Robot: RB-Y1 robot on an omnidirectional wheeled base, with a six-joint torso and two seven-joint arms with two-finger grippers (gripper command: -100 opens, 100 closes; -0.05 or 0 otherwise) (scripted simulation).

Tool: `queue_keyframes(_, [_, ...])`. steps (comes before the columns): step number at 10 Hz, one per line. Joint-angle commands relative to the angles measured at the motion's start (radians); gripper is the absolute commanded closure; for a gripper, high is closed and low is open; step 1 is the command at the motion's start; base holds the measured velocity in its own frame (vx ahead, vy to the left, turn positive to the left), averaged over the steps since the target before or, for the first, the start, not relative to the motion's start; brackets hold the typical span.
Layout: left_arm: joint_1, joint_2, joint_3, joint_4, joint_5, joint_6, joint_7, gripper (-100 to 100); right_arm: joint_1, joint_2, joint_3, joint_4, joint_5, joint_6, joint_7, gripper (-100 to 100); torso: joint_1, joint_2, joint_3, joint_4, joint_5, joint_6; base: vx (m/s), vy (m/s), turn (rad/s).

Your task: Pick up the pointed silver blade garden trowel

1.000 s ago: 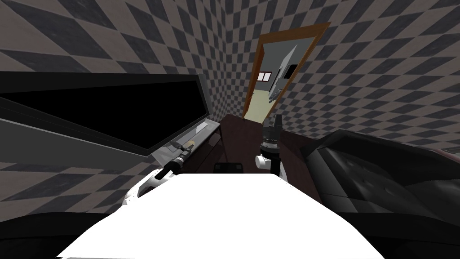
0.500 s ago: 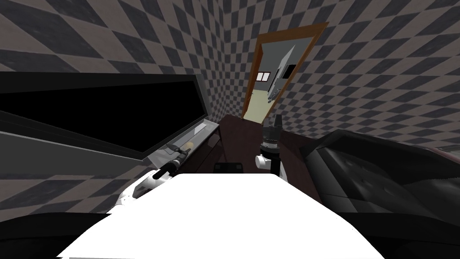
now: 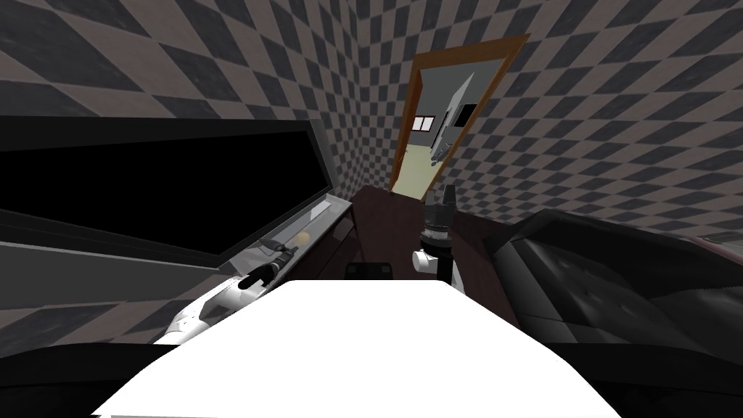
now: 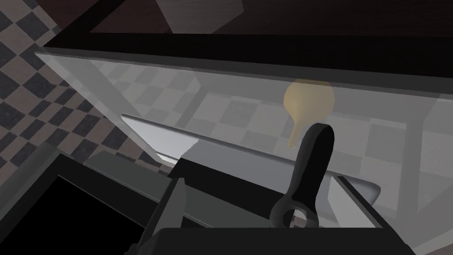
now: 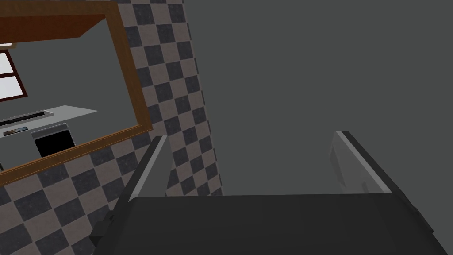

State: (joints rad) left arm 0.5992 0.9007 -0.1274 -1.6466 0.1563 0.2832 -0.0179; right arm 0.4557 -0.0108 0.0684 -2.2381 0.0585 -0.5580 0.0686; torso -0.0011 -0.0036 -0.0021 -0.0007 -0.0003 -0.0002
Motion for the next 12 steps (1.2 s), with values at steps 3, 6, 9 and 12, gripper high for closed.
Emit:
queue_keyframes(3, [-0.011, 0.072, -0.009, 0.056, 0.021, 0.086, -0.018, -100, 0.000, 0.000, 0.000, 0.000, 0.000, 0.000, 0.000, 0, 0.001, -0.002, -0.001, 0.000, 0.000, 0.000, 0.083, 0.001, -0.017])
queue_keyframes(6, [-0.025, 0.119, -0.016, 0.099, 0.034, 0.140, -0.029, -100, 0.000, 0.000, 0.000, 0.000, 0.000, 0.000, 0.000, 0, 0.000, -0.002, -0.001, -0.001, 0.000, 0.000, 0.091, -0.007, -0.007])
queue_keyframes(9, [-0.043, 0.163, -0.023, 0.143, 0.047, 0.195, -0.041, -100, 0.000, 0.000, 0.000, 0.000, 0.000, 0.000, 0.000, 0, 0.002, -0.002, -0.001, -0.001, 0.000, 0.000, 0.093, 0.009, -0.002])
queue_keyframes(12, [-0.057, 0.137, -0.027, 0.175, 0.038, 0.169, -0.046, -100, 0.000, 0.000, 0.000, 0.000, 0.000, 0.000, 0.000, 0, 0.001, 0.003, 0.001, 0.001, 0.000, 0.000, 0.020, 0.009, -0.021])
